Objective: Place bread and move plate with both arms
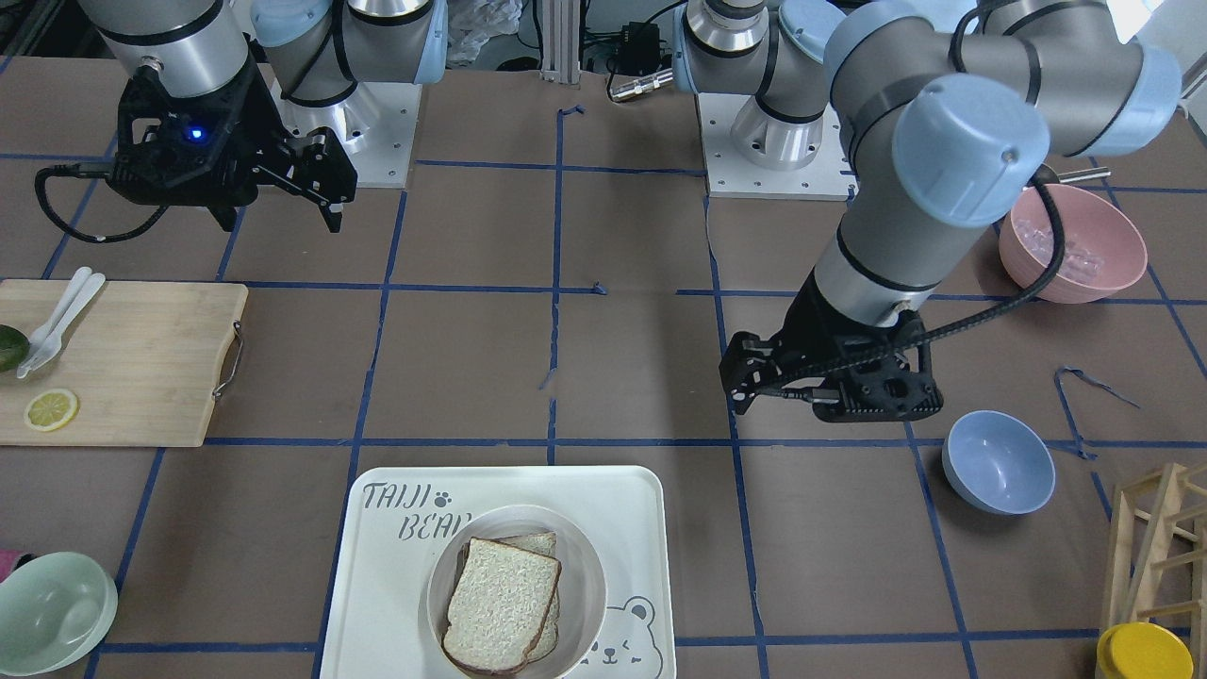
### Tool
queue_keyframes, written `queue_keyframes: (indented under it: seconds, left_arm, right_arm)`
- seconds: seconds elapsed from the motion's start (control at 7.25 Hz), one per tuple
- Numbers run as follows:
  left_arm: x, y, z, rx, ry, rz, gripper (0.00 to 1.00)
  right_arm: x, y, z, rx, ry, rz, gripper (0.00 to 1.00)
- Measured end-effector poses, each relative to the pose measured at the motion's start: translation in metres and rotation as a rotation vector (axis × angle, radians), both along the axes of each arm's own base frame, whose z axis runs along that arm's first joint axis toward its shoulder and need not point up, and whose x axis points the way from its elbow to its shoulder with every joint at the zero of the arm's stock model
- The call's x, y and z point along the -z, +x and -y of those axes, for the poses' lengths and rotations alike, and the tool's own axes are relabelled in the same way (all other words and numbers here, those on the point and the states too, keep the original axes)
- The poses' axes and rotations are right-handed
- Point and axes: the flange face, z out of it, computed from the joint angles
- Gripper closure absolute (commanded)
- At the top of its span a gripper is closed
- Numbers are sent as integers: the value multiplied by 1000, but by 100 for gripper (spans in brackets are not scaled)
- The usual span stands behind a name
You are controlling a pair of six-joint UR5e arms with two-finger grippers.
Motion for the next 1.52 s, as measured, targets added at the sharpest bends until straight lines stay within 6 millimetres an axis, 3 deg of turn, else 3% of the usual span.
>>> queue_keyframes:
  seconds: [0.28,0.41,0.83,1.52]
  left_arm:
    - [-45,9,-37,3,20,36,0]
    - [-54,8,-46,0,21,30,0]
    - [-67,4,-51,-1,7,11,0]
    - [-68,3,-62,1,46,14,0]
  right_arm:
    - [1,0,0,-1,3,0,0]
    - [1,-1,0,-3,4,0,0]
    - [0,-6,2,5,3,0,0]
    - [-3,-7,0,9,-3,2,0]
